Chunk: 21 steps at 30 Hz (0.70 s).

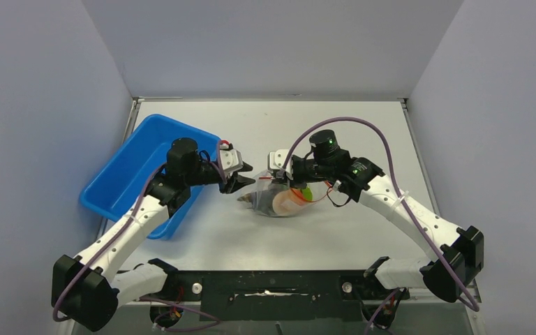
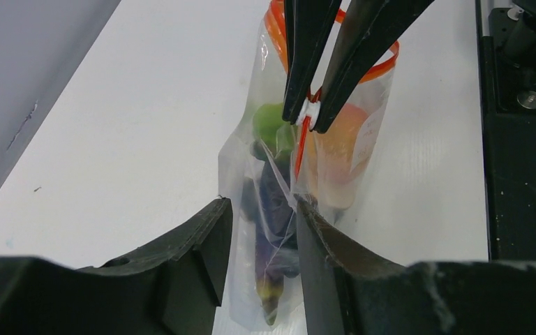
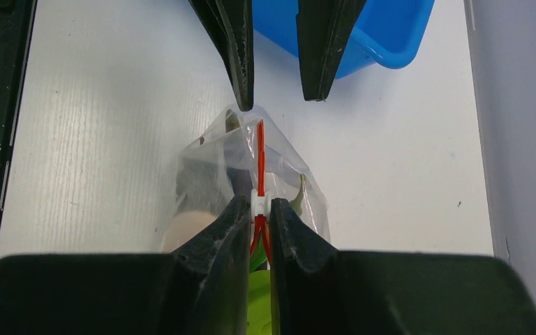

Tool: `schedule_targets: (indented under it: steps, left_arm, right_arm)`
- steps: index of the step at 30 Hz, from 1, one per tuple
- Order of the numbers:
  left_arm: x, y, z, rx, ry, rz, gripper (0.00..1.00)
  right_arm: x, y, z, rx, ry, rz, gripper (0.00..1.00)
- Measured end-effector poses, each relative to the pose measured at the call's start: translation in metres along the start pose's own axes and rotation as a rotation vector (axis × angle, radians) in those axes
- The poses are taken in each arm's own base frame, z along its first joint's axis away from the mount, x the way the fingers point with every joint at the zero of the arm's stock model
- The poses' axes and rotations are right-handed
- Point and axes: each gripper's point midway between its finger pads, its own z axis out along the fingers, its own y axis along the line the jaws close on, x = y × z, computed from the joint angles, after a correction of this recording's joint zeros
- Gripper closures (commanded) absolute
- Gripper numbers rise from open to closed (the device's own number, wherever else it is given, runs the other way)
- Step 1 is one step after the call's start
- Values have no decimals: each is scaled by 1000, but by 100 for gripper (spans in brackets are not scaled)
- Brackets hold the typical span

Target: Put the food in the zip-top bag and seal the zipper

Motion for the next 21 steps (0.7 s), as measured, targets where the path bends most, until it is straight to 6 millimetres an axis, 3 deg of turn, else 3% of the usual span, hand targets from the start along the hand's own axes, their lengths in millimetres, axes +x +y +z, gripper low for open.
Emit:
schedule_targets:
  steps: [13, 15, 18, 21]
  left_arm:
    - [-6, -29, 32, 133, -30, -6, 65]
    - [-8, -29, 34, 132, -39, -1, 74]
    - [-12, -25, 35, 118, -53, 10, 97]
    - [-13, -23, 35, 111, -55, 21, 100]
  right_arm:
    - [-6, 3, 5, -13, -10, 3, 100]
    - [-6, 3, 5, -13, -10, 6, 100]
    - [-6, 3, 5, -12, -11, 6, 100]
    - [-6, 2, 5, -10, -8, 10, 100]
